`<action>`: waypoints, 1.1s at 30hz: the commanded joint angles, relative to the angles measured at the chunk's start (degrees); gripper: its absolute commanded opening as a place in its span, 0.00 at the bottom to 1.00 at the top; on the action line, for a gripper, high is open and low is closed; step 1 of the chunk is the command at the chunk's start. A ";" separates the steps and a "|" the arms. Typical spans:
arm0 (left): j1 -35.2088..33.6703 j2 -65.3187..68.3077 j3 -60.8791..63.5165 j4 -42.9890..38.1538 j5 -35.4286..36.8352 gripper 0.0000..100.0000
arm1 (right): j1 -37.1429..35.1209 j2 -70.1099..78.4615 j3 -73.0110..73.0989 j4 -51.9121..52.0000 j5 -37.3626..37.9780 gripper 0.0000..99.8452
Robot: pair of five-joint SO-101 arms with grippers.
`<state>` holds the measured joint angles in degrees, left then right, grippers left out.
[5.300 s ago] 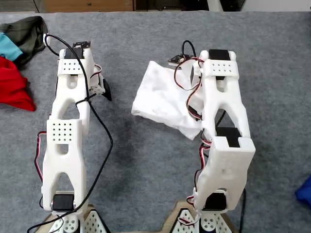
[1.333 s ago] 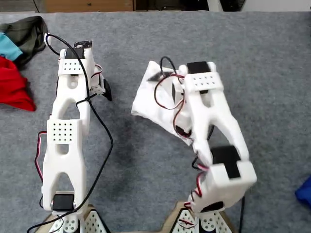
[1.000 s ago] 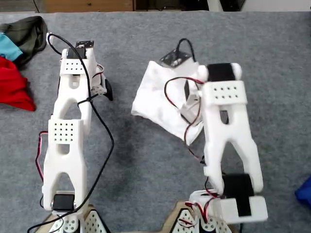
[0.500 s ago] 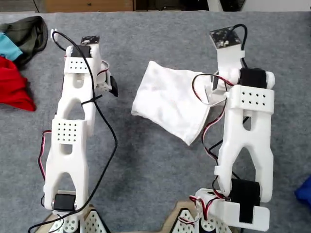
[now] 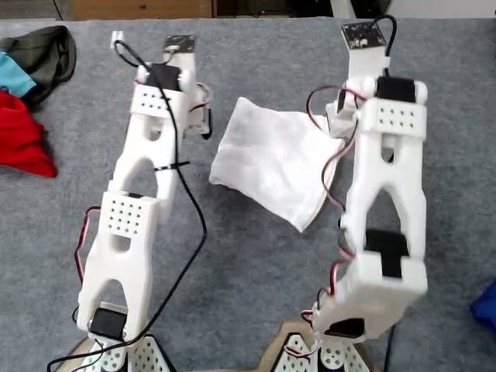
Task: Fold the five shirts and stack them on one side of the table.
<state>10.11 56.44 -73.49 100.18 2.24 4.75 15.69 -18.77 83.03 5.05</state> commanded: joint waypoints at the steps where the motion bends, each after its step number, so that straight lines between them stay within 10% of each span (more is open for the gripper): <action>1: 1.76 -5.85 -2.20 0.62 1.05 0.14 | 1.80 7.69 -17.89 7.56 0.00 0.13; 9: 2.64 -11.03 -0.79 0.62 1.14 0.15 | 1.98 25.10 -46.11 19.25 1.05 0.13; 33: 1.41 -4.26 -0.79 -1.76 5.89 0.15 | 3.12 33.63 -33.80 17.67 -5.27 0.13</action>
<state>12.04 52.84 -73.49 99.21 8.04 6.95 48.84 -52.70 101.23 0.40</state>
